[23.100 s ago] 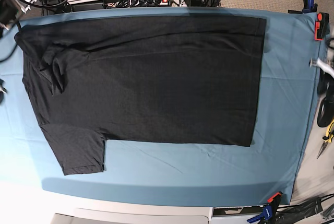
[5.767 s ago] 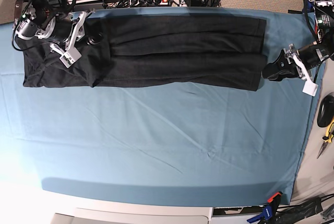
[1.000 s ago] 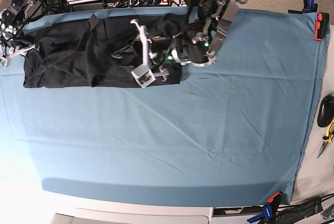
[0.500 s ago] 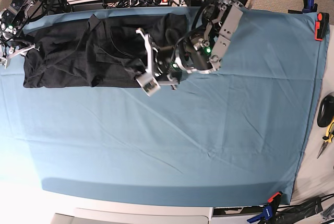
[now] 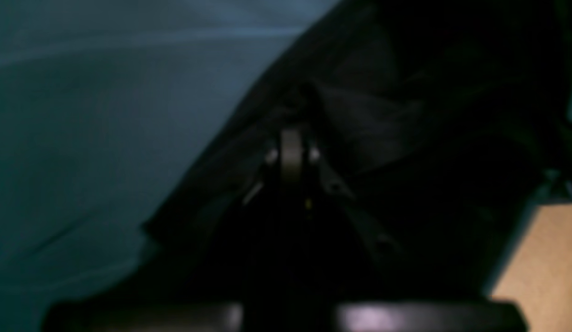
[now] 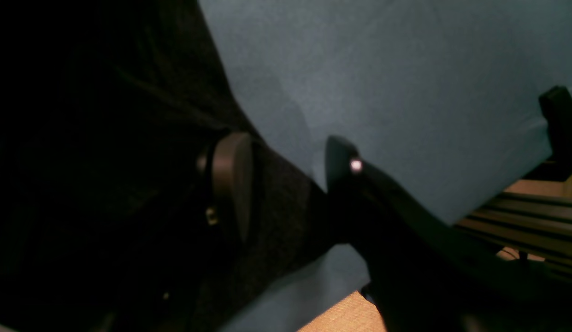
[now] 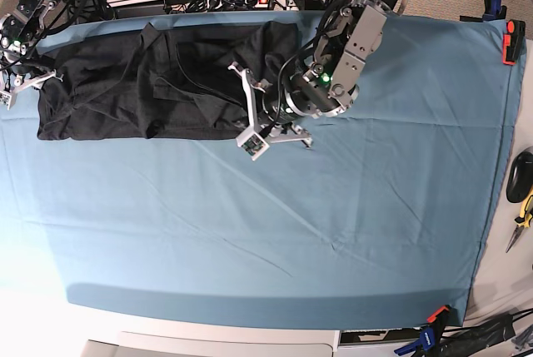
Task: Fold the T-shirt properly
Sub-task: 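Lower the folded end onto the strip and press it flat with the left gripper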
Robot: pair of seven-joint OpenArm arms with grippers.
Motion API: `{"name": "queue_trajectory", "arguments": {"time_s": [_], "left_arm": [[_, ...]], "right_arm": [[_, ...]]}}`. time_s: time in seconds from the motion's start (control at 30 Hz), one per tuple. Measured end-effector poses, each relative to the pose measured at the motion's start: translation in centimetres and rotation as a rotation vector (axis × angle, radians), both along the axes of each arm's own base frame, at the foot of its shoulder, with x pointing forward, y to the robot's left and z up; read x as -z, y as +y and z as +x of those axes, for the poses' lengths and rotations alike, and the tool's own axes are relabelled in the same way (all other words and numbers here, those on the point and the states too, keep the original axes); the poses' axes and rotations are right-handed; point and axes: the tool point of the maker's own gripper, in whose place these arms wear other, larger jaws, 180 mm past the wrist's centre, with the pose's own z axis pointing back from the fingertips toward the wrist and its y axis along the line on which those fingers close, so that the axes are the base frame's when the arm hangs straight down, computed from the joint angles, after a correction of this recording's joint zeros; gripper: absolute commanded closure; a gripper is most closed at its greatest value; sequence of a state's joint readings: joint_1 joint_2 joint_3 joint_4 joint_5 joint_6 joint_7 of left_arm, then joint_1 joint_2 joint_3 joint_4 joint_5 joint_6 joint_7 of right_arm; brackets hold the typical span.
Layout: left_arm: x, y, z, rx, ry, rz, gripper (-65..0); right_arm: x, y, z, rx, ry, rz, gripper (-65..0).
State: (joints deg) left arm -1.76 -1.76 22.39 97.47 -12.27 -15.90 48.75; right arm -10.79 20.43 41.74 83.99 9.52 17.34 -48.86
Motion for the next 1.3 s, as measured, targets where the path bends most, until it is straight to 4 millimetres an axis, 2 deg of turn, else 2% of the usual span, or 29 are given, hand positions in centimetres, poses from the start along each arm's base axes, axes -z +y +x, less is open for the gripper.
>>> {"name": "queue_trajectory", "arguments": {"time_s": [0.2,0.33,0.47,0.63,0.93,1.07,1.3], "left_arm": [[1.3,2.4,0.6,-0.029,-0.024,0.105,0.0],[2.7,3.6,-0.6,-0.03,0.025,0.128,0.0],[3.8,3.0,-3.0,-0.022,0.098,0.085,0.0],[3.9,2.5,-4.0,-0.021,0.127,0.044,0.0],[3.1,2.7,-2.5,-0.01,0.1,0.063,0.0],[3.1,2.5,-2.6,-0.009,0.104,0.06,0.0],[2.5,0.2,-3.6,-0.001,0.149,-0.002,0.0]], "right_arm": [[0.0,0.0,0.0,0.0,0.0,0.0,-26.2],[0.0,0.0,0.0,-0.001,-0.003,0.002,-26.2],[0.0,0.2,0.2,-0.001,-0.014,0.013,-26.2],[0.0,0.2,0.2,-0.001,-0.014,0.014,-26.2],[0.0,0.2,0.2,-0.001,-0.014,0.013,-26.2],[0.0,0.2,0.2,-0.001,-0.014,0.013,-26.2],[0.0,0.2,0.2,-0.001,-0.014,0.013,-26.2]]}}
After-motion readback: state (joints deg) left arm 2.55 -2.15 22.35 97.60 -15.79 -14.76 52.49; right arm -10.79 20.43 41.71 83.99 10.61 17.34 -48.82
